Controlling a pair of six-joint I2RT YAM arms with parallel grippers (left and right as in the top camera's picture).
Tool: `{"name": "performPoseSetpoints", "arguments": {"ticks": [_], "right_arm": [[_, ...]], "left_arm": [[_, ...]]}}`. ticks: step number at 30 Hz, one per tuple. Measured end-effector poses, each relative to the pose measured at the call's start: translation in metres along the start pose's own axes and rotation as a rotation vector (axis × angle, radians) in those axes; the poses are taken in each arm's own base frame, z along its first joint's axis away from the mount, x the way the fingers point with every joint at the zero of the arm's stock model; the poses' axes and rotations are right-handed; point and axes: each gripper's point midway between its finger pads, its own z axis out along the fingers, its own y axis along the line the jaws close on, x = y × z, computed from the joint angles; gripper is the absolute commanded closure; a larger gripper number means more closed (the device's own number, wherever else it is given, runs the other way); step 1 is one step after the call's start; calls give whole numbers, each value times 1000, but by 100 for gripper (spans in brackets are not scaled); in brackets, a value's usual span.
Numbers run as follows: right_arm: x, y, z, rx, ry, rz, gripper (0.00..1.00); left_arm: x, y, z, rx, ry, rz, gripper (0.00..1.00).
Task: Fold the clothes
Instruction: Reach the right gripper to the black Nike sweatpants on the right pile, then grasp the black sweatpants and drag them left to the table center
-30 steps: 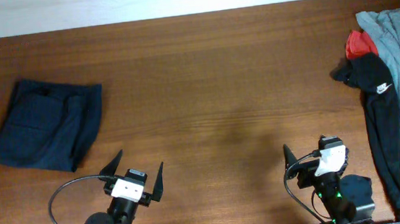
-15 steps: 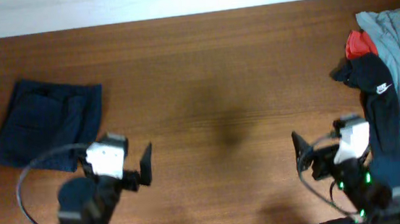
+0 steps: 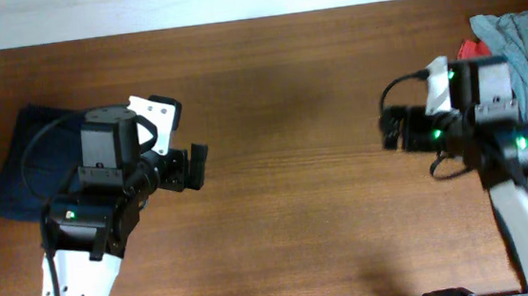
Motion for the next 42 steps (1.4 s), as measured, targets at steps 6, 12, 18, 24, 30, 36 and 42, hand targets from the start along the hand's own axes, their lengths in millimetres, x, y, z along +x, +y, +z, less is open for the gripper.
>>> {"name": "performPoseSetpoints", "arguments": {"ticks": [6,12,18,24,30,36,42], "right_arm": [[-39,-127,68,211,-23,458,12],[-40,-214,144,209,-29,766,11],[-37,-236,204,144,-33,888,18],[-29,-236,236,93,-12,962,81],[-34,-231,237,56,-16,943,96],[-86,-171,187,-154,-108,712,96],[-135,-23,98,-406,-234,365,96]], "left_arm": [[1,-2,2,12,6,-1,1],[-2,-2,2,11,-6,1,0],[-3,-2,3,12,-8,1,1],[2,0,14,14,27,-4,1],[8,1,26,16,70,-10,0],[10,1,25,17,76,-2,1],[10,7,25,-16,79,14,1]]}}
